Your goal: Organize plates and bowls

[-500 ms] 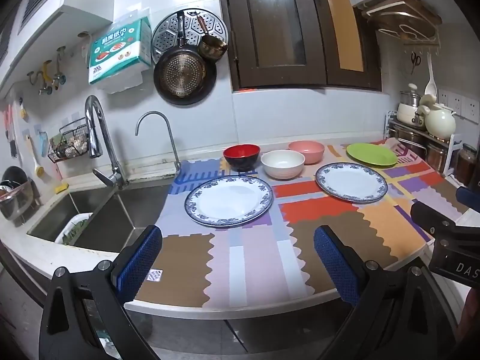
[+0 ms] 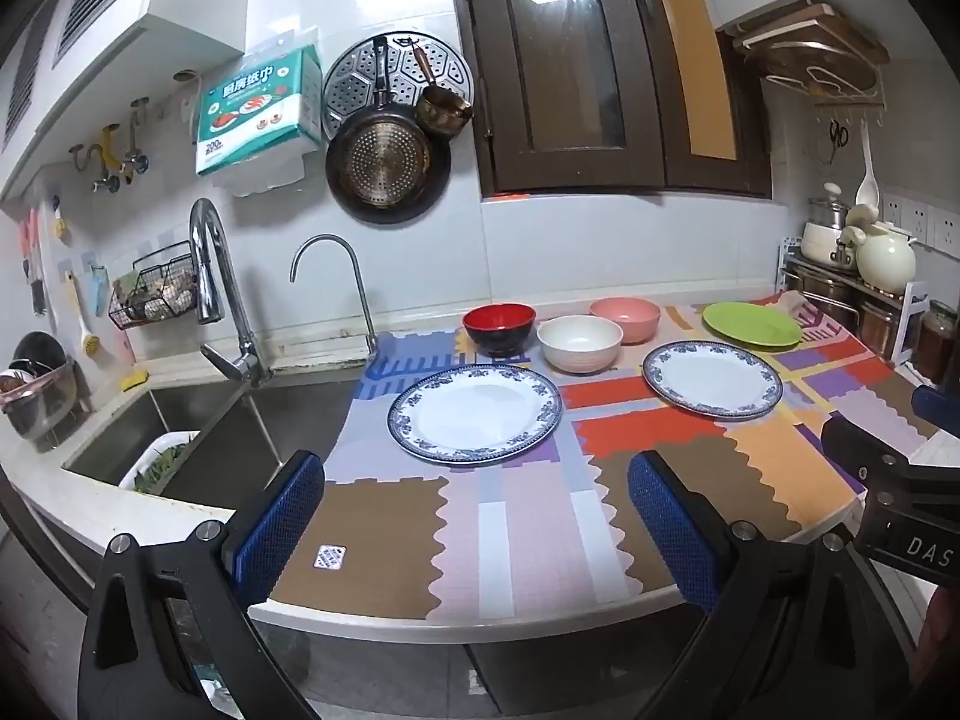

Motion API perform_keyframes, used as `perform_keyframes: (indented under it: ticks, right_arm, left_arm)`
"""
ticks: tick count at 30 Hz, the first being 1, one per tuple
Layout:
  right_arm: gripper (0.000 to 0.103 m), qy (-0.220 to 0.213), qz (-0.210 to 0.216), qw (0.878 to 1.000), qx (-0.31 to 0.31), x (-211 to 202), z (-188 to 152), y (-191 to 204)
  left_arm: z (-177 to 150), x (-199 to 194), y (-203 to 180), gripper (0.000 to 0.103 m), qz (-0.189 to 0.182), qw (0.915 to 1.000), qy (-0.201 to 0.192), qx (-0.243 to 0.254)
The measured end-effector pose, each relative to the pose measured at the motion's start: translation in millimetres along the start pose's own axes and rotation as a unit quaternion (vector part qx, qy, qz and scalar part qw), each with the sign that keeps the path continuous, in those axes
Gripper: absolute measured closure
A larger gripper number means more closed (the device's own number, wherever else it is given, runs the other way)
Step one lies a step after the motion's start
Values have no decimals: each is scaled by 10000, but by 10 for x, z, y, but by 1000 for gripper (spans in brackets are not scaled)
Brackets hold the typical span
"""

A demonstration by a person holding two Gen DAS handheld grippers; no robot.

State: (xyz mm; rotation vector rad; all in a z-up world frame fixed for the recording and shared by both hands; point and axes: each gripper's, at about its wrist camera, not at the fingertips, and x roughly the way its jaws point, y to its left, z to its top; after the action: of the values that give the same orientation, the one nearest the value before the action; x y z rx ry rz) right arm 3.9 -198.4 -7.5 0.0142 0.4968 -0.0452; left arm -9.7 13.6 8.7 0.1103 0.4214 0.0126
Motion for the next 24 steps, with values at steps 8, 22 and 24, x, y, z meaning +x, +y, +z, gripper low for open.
perform_keyframes:
  ticks: [8, 22, 24]
  right_arm:
    - [1, -97, 18, 9999, -47, -60, 7, 43]
    - [1, -146, 76, 9998, -137, -123, -26, 100]
    - [1, -143, 72, 9998, -135, -122, -19, 103]
  left_arm:
    - [-6, -47, 55, 0, 5, 9999, -88, -55]
    - [-27, -87, 85, 0, -1, 9999, -74, -77]
    - [-34, -104, 82, 0, -3, 9999, -89, -78]
